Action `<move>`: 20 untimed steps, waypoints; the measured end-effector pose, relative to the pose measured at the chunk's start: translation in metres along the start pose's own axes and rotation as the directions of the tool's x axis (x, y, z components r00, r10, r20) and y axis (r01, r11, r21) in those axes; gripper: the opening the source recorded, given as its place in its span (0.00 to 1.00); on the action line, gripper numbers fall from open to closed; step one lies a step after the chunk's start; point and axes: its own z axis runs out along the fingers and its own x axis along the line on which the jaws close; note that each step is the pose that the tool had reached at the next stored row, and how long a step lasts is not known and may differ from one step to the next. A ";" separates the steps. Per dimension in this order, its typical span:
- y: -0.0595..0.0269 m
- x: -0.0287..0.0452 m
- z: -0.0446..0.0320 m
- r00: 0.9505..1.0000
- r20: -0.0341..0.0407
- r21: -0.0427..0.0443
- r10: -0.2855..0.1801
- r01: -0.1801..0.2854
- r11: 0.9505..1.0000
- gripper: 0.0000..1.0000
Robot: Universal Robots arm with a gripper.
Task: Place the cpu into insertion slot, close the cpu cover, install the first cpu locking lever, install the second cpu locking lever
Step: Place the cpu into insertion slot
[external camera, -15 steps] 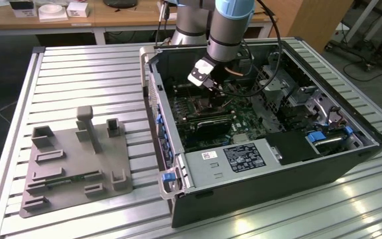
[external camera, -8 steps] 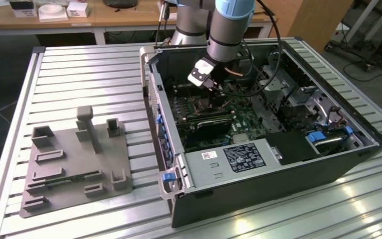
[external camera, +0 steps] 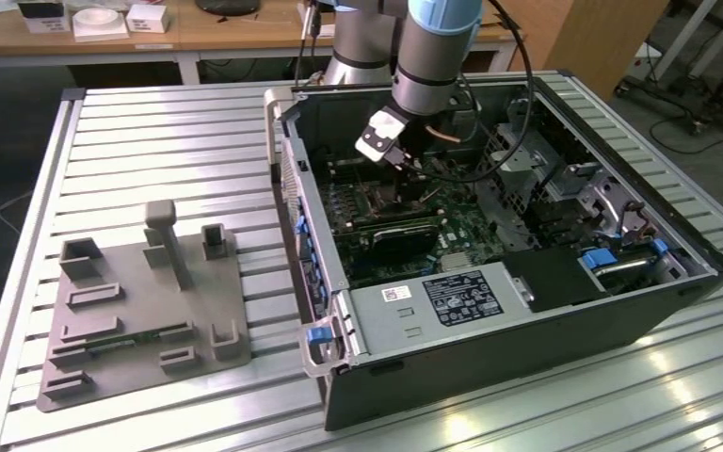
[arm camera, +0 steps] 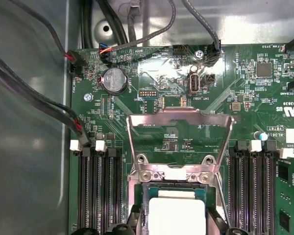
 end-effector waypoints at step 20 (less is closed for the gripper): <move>0.0002 -0.0001 -0.0012 1.000 -0.001 0.000 0.000 0.000 1.000 0.62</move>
